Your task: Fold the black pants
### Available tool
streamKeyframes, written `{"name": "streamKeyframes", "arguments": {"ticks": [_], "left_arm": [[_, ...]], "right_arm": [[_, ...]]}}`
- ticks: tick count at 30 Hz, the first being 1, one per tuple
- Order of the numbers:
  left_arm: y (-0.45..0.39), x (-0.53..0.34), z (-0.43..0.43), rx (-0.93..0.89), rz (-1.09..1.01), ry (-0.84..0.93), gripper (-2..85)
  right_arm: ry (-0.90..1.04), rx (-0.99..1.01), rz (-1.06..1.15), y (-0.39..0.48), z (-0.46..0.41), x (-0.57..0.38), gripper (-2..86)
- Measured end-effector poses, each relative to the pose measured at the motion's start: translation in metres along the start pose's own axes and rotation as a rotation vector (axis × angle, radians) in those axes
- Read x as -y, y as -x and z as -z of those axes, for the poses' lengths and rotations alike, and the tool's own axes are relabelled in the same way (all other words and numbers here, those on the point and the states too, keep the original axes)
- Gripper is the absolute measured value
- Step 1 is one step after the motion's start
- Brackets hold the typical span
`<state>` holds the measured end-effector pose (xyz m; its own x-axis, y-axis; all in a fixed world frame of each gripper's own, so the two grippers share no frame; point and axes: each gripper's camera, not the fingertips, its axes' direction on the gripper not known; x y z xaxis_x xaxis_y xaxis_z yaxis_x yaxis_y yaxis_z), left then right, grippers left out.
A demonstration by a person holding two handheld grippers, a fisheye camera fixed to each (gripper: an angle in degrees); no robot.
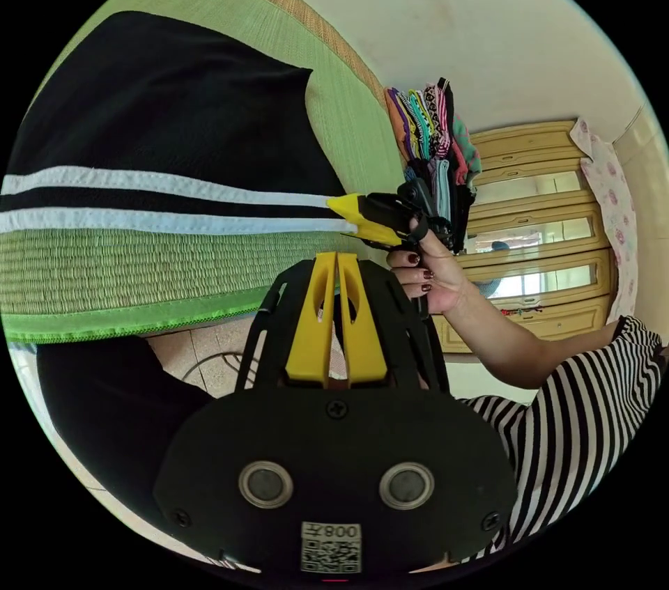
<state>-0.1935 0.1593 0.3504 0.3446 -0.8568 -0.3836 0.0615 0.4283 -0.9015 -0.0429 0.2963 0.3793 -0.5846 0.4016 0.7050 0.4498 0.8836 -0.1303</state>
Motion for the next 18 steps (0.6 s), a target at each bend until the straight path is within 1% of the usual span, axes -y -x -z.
{"name": "streamKeyframes", "arguments": {"ticks": [4, 10, 13, 18], "left_arm": [[0.038, -0.014, 0.028, -0.146, 0.123, -0.115, 1.8], [0.087, -0.030, 0.061, -0.310, 0.282, -0.254, 8.4], [0.106, -0.037, 0.077, -0.343, 0.363, -0.329, 11.5], [0.139, -0.046, 0.090, -0.469, 0.511, -0.448, 15.4]], "right_arm": [[0.016, 0.012, 0.031, 0.027, -0.008, 0.005, 2.8], [0.055, -0.009, 0.082, 0.069, -0.020, 0.017, 2.6], [0.062, -0.025, 0.115, 0.090, -0.027, 0.021, 2.7], [0.068, -0.036, 0.145, 0.115, -0.040, 0.022, 2.7]]}}
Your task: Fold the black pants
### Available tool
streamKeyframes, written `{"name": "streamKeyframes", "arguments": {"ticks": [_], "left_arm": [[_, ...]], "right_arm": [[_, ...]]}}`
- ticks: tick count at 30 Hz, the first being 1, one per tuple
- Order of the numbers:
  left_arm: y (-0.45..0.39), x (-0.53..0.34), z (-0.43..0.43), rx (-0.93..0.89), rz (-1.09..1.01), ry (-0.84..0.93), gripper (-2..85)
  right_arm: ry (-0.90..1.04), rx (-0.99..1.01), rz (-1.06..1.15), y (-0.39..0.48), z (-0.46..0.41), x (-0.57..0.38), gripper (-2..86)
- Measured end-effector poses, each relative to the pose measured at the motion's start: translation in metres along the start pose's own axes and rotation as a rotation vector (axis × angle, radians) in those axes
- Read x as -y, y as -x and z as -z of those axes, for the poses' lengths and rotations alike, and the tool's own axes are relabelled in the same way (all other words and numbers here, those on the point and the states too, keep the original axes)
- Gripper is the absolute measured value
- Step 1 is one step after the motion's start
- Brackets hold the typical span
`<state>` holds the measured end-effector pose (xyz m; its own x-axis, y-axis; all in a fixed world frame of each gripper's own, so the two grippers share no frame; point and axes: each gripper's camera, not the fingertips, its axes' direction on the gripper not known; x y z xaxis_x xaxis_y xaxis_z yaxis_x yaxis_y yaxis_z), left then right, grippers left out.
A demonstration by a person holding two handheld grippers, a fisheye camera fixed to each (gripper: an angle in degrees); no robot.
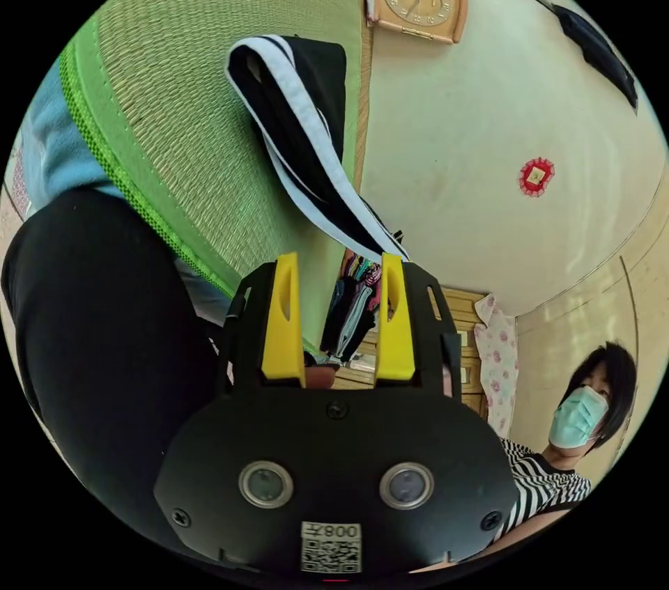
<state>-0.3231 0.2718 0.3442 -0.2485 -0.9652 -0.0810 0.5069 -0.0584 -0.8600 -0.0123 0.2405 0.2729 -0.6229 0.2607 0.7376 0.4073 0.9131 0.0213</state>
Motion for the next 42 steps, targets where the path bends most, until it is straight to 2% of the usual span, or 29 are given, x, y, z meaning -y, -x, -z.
{"name": "streamKeyframes", "arguments": {"ticks": [10, 18, 30, 42], "left_arm": [[0.016, 0.020, 0.031, -0.073, 0.126, -0.170, 17.9], [0.008, 0.032, 0.028, -0.086, 0.160, -0.192, 16.8], [-0.022, 0.021, 0.003, -0.034, 0.171, -0.137, 8.8], [-0.088, -0.037, -0.044, 0.022, 0.107, -0.050, 7.6]], "right_arm": [[-0.011, -0.009, -0.009, 0.024, -0.012, -0.009, 2.7], [-0.022, -0.013, -0.017, 0.040, -0.009, -0.024, 2.7], [-0.038, -0.010, -0.027, 0.062, 0.012, -0.061, 2.5], [-0.058, 0.008, -0.058, 0.073, 0.062, -0.146, 2.3]]}}
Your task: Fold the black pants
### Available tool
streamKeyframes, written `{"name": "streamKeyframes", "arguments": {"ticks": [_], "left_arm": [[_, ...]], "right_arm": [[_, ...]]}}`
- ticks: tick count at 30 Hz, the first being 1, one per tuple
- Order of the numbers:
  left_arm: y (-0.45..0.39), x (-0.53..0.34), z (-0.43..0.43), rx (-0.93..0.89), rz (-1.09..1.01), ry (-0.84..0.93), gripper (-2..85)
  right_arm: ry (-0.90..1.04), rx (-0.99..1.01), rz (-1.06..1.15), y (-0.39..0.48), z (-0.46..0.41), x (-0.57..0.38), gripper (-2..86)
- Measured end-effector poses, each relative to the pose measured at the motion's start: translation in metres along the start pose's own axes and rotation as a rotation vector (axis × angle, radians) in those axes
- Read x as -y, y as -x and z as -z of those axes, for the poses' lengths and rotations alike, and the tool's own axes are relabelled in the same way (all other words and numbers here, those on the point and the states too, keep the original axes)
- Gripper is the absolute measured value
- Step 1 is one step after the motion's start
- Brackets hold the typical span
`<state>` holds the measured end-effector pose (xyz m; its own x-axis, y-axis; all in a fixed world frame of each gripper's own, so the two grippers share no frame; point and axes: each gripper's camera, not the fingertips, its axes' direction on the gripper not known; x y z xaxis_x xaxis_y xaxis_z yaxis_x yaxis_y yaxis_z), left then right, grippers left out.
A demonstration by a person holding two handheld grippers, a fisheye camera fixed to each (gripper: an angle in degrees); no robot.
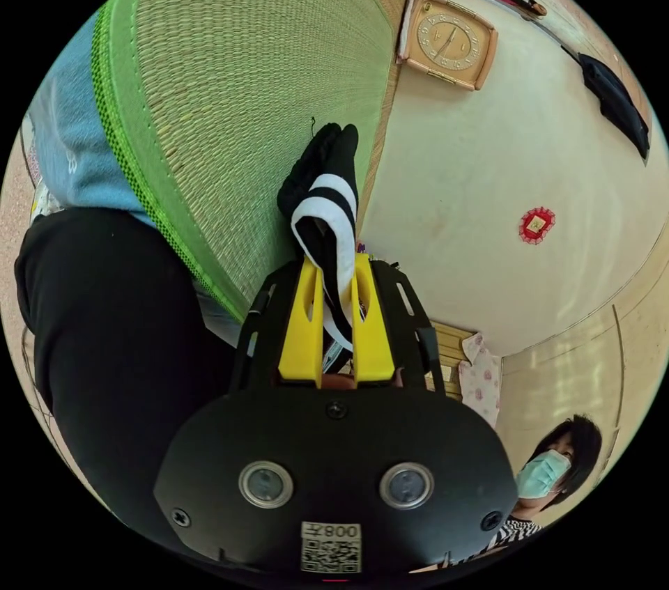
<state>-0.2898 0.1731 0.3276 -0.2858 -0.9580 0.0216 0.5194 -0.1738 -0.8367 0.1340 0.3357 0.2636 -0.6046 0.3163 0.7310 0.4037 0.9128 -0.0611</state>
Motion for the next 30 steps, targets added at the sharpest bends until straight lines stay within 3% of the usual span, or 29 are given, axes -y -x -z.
{"name": "streamKeyframes", "arguments": {"ticks": [18, 30], "left_arm": [[-0.134, -0.136, -0.140, 0.059, -0.092, 0.119, 7.3], [-0.327, -0.225, -0.408, 0.069, -0.395, 0.437, 6.7]], "right_arm": [[-0.145, 0.144, 0.046, 0.031, 0.118, -0.154, 1.8], [-0.499, 0.130, 0.255, 0.120, 0.330, -0.241, 2.1]]}}
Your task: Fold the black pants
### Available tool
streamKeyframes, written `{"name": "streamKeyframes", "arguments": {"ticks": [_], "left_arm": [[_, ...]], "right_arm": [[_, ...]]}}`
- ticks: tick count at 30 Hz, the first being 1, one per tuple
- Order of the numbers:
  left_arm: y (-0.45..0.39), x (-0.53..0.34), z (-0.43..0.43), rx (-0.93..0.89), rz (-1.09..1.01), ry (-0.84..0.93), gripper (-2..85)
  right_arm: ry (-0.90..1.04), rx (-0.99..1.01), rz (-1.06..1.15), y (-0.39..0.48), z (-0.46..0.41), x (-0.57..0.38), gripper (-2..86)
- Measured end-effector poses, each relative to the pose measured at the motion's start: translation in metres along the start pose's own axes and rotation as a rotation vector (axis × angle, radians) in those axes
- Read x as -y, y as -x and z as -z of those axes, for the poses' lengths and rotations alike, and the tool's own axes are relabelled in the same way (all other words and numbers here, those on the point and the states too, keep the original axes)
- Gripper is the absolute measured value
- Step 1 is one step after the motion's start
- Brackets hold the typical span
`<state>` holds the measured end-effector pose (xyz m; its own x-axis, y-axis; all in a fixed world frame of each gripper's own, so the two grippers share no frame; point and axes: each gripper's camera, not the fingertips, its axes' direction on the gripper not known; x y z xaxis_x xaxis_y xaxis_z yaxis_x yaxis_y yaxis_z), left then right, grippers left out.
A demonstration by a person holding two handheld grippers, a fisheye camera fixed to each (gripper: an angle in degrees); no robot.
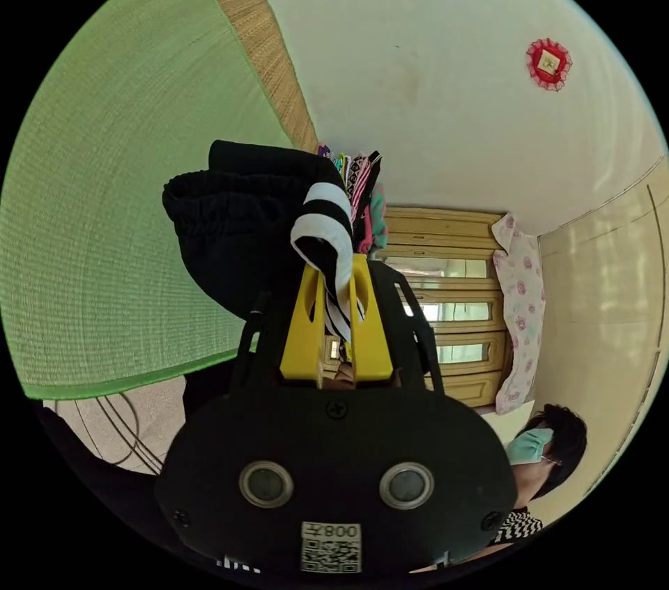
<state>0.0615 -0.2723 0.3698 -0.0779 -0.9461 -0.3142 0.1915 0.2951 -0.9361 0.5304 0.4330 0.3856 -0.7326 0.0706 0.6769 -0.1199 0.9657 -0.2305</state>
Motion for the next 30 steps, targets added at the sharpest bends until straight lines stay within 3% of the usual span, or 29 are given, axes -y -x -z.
{"name": "streamKeyframes", "arguments": {"ticks": [10, 15, 17, 20, 23, 30], "left_arm": [[-0.231, 0.059, -0.344, -0.197, -0.404, 0.415, 6.8], [-0.260, 0.052, -0.494, -0.161, -0.412, 0.615, 6.8], [-0.248, 0.049, -0.556, -0.022, -0.374, 0.724, 6.8], [-0.234, 0.045, -0.607, 0.133, -0.344, 0.826, 6.9], [-0.243, 0.043, -0.633, 0.052, -0.328, 0.833, 6.9], [-0.293, 0.032, -0.685, 0.076, -0.457, 0.882, 7.8]], "right_arm": [[-0.430, -0.314, 0.349, 0.177, 0.262, 0.007, 2.7], [-0.558, -0.454, 0.253, 0.165, 0.331, -0.029, 2.6], [-0.564, -0.451, 0.121, 0.124, 0.345, -0.047, 2.7], [-0.538, -0.430, -0.069, 0.068, 0.346, -0.065, 2.7], [-0.519, -0.353, -0.095, 0.047, 0.334, -0.077, 2.6], [-0.582, -0.349, -0.090, 0.057, 0.331, -0.085, 2.5]]}}
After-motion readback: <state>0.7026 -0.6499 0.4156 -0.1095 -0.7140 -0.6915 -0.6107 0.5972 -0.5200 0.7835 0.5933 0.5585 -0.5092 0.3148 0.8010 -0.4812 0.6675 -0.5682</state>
